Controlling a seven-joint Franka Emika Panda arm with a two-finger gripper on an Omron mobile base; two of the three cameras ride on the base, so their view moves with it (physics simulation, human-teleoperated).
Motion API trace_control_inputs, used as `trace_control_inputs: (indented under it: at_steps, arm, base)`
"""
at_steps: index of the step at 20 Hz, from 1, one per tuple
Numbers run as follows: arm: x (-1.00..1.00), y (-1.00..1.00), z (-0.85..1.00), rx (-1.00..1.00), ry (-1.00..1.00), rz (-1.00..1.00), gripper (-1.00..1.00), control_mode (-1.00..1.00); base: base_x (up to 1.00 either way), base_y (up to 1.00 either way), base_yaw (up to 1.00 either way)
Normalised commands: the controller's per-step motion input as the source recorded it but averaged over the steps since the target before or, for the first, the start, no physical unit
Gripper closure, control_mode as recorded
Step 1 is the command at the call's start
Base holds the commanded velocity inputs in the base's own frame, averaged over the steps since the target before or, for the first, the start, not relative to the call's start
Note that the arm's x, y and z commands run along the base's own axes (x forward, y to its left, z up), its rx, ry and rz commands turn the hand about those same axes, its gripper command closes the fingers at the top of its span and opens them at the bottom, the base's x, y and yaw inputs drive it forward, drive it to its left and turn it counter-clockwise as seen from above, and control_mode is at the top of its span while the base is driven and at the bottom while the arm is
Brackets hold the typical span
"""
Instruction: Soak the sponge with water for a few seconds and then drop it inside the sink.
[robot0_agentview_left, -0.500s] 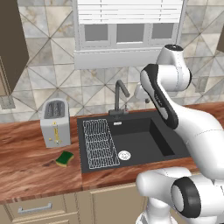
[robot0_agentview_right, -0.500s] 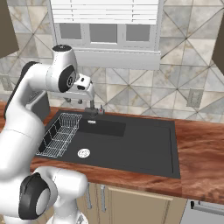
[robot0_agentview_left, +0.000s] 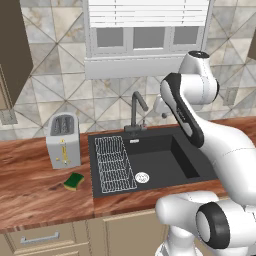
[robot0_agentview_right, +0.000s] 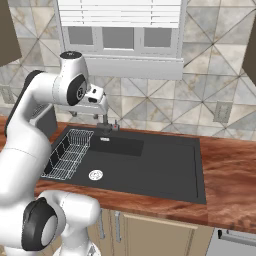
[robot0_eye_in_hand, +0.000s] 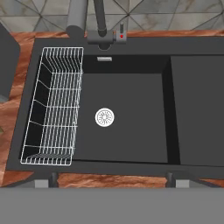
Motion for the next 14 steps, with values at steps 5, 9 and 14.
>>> trace_control_inputs:
  at_steps: [5, 9, 14]
  arm:
    - [0.00, 0.00, 0.00, 0.00, 0.00, 0.00, -1.00, -1.00]
    - [-0.03, -0.01, -0.01, 0.00, 0.00, 0.01, -1.00, -1.00]
    - [-0.13, -0.03, 0.00, 0.00, -0.03, 0.12, -1.00, -1.00]
  base:
    - [0.00, 0.00, 0.00]
    - [0.00, 0.00, 0.00]
    - [0.00, 0.00, 0.00]
